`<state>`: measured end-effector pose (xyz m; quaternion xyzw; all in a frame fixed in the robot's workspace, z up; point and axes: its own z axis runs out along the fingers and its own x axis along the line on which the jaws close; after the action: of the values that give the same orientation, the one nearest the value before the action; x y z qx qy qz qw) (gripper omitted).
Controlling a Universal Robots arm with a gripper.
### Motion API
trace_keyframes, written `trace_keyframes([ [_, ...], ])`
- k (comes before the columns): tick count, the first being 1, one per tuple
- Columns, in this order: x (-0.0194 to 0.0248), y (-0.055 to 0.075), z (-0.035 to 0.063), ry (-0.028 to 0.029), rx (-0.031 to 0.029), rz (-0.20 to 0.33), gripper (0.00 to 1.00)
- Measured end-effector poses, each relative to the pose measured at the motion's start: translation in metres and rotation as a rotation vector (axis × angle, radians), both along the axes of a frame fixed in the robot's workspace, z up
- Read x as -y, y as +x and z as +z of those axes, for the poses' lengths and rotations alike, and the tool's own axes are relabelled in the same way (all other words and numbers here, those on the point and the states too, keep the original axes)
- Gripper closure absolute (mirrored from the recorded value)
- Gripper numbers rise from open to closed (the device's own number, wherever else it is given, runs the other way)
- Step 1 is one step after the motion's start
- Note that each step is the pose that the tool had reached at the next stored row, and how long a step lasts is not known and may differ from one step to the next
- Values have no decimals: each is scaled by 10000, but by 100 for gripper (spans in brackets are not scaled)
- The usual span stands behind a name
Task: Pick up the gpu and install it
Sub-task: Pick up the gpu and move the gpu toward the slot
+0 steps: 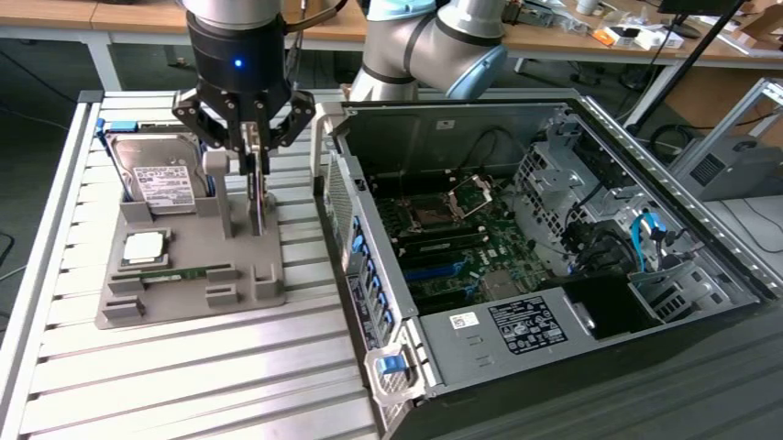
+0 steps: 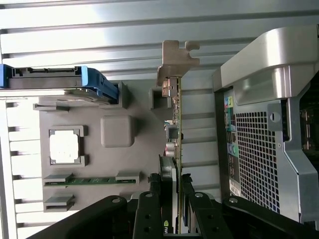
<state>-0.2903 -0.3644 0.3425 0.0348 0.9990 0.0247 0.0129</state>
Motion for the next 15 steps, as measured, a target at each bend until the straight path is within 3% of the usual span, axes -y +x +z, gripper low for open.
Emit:
trace_keyframes([
  [15, 0, 0, 32, 30, 1, 0, 73],
])
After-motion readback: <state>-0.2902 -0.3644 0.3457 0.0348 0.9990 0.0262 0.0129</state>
